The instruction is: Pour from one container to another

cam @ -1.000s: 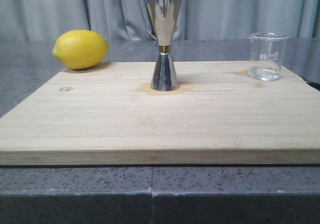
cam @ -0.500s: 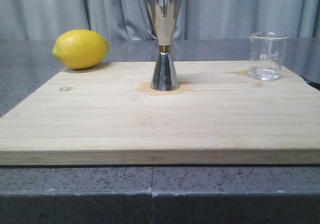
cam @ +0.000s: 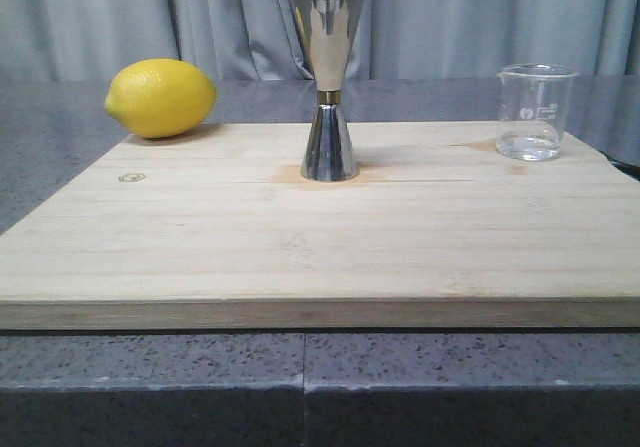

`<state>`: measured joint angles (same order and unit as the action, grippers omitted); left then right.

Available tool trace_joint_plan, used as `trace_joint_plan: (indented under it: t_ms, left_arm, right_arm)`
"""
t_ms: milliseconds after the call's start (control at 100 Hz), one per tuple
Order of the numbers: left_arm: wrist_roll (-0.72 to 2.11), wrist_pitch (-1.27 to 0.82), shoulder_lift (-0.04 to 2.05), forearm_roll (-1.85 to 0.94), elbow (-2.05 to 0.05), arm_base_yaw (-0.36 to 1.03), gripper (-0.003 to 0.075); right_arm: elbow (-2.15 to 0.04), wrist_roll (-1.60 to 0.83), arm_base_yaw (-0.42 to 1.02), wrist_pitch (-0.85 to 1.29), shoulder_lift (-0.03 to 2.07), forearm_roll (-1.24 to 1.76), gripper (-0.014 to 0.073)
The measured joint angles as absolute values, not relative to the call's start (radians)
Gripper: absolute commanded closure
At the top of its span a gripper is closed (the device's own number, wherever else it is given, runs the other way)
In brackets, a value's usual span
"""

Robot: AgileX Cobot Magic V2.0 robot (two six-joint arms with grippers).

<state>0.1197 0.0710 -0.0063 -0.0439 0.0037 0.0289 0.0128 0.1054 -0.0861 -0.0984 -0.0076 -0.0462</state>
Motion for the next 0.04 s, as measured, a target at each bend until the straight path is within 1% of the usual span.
trace_joint_plan:
  t_ms: [40]
  left_arm:
    - [0.120,0.071,-0.006,-0.044,0.004,0.029,0.0739]
  right_arm:
    - [0.013,0.105,-0.086,-0.098,-0.008,-0.046,0.0666]
